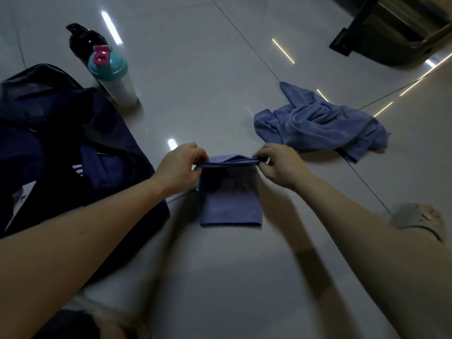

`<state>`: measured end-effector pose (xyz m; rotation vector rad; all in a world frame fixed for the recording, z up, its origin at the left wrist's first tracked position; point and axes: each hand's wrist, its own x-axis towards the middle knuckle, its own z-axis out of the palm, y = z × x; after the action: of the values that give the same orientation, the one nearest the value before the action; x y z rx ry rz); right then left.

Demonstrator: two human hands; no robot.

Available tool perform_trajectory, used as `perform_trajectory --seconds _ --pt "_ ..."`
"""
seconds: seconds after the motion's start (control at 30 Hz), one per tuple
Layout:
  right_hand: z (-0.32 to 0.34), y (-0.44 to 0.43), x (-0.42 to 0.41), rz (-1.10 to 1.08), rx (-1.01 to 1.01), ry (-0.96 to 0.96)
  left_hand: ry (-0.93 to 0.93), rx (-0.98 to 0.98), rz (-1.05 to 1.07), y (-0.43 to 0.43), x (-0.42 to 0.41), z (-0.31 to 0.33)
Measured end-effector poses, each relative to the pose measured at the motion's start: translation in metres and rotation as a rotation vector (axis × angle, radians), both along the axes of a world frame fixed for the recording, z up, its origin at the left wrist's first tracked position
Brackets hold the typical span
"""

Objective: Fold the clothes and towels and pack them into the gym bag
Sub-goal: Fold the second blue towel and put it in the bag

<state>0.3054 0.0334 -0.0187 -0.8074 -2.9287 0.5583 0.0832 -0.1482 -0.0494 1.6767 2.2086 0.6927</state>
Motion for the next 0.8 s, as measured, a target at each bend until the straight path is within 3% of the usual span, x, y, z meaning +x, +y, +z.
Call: perform_trajectory --seconds 0.2,0.43,0.67,0.8 --pt "-0.016 -0.044 0.04 -0.019 -0.023 -0.037 0.101 -0.006 -0.118 -0.038 0.027 -0.011" --pt "-0.035 -0.079 0.063 0.03 -0.037 -0.244 0.169 -0.138 -0.225 -0.062 0.056 -0.023" --pt "-0.052 -0.097 0.074 0.019 0.104 -0.296 0.297 -0.219 -0.217 -0.074 0.075 -0.043" --pt "-0.054 -0.103 0.078 0.097 0.121 -0.39 0.39 -0.3 -0.315 -0.079 0.077 -0.047"
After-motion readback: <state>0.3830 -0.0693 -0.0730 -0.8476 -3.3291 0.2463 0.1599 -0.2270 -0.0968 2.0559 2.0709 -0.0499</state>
